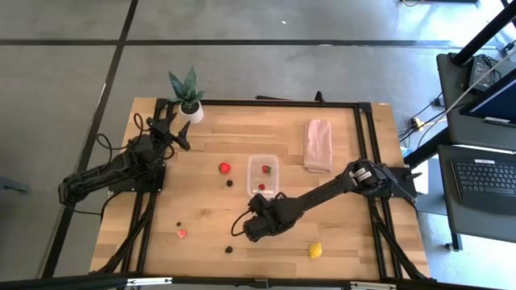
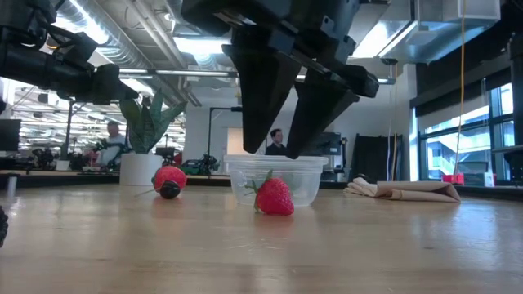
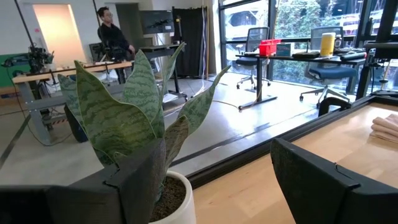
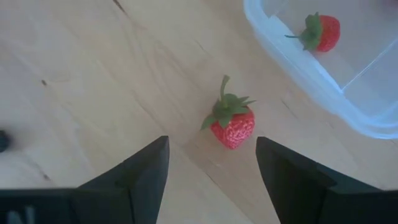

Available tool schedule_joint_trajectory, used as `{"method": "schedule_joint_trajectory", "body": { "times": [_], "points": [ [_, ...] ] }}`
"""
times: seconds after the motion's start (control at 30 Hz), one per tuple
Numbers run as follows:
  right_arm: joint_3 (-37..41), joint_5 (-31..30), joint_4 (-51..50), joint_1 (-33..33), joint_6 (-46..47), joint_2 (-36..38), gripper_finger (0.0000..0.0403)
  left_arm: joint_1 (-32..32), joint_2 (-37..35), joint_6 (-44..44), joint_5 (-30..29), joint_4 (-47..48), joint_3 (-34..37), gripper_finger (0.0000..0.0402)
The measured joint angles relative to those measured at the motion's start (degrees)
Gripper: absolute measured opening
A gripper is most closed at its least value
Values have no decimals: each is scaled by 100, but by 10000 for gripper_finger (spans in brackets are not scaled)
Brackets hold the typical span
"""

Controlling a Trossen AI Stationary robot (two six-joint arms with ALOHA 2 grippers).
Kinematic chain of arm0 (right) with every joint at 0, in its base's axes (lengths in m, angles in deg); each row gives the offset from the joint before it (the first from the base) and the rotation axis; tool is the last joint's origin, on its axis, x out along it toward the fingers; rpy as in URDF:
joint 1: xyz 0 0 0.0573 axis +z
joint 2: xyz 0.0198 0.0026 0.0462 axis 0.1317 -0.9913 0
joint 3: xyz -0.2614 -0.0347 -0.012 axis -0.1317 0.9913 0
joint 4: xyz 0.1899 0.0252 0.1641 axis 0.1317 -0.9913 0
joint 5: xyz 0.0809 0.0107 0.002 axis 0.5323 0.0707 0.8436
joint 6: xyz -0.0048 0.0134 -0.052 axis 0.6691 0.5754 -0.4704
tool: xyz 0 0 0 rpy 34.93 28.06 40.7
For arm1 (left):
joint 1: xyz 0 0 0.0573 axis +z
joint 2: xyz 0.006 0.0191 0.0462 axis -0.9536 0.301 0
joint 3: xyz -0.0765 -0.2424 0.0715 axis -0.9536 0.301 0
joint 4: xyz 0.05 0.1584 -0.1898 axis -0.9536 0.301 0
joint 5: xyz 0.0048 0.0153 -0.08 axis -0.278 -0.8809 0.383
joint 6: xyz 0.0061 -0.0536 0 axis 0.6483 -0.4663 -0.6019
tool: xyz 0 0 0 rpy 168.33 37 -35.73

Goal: Pick and placing Produce into tupperware
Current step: Put the red strawberry into the transparent bin

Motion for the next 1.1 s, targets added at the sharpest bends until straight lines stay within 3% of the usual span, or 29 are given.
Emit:
{"method": "schedule_joint_trajectory", "body": {
  "times": [0.9, 1.1],
  "points": [
    [0, 97, 235, -70, -310, -2, 242, 1, -1, 0, 0, 0, 1, 285],
    [0, 97, 235, -70, -311, -2, 290, 0, 0, 0, 0, 0, 0, 285]
  ]
}}
